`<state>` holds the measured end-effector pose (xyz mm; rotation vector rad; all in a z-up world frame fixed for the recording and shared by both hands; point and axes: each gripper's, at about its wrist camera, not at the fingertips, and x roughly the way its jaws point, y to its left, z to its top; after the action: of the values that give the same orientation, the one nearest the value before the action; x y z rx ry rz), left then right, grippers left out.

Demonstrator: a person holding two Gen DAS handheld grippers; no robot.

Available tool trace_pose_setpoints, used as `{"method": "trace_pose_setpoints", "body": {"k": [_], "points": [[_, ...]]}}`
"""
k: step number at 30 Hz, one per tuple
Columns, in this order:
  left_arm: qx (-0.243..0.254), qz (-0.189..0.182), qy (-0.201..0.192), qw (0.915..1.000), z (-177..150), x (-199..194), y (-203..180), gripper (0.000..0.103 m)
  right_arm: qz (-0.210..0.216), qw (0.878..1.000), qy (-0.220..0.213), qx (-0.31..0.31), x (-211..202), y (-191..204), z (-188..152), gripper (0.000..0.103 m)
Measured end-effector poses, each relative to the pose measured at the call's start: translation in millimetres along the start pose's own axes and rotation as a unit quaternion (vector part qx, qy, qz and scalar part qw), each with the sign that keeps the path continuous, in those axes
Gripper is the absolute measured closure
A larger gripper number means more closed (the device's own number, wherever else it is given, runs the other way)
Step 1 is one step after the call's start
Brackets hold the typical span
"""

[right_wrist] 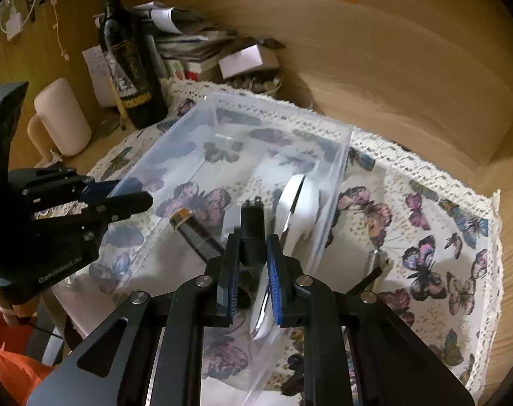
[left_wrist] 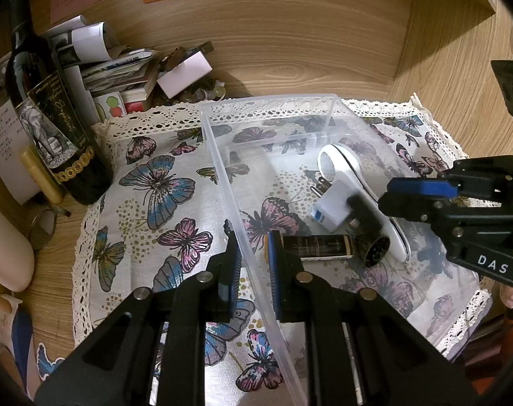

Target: Organize rigid objects

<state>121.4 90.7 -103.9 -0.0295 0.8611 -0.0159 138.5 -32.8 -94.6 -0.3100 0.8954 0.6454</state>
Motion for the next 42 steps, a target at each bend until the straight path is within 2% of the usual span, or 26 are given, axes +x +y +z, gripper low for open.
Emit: {"method": "trace_pose_setpoints", "body": {"k": [8,13,18,23,33,39,42], "points": [[0.000,0.001,0.000,1.0000,-0.2,-0.2,0.2,0.089,-0.015,0.999,-0.030,0.015,-21.3,-8.5,0.8,0.087],[0.000,0.001,0.000,1.0000,0.4,0.5,-1.0,0.089,-0.044,0.996,-0.062,0.040,-45.5,-26.8,-1.0,0.082],[0.001,0.002,-0.001,1.0000,0.3,0.3,-1.2,0.089,-0.078,0.992,-0.071,0.064,-59.8,-47.2,-10.9,0.082],[0.001,0.002,-0.001,1.0000,0.3,0.4,-1.5,0.089,-0.092,0.990,-0.050,0.090,-52.3,-66.4,-26.5,0.080],[0.001,0.001,-0.001,1.0000,0.2,0.3,-1.1,0.089,-0.080,0.990,0.029,0.111,5.7,-81.5,-48.0,0.080],[0.001,0.001,-0.001,1.0000,0.2,0.2,-1.2,0.089,-0.066,0.989,0.042,0.129,25.1,-93.1,-48.6,0.080],[0.002,0.002,-0.001,1.0000,0.2,0.2,-1.2,0.089,-0.067,0.988,0.032,0.133,22.5,-96.0,-48.1,0.088]]}}
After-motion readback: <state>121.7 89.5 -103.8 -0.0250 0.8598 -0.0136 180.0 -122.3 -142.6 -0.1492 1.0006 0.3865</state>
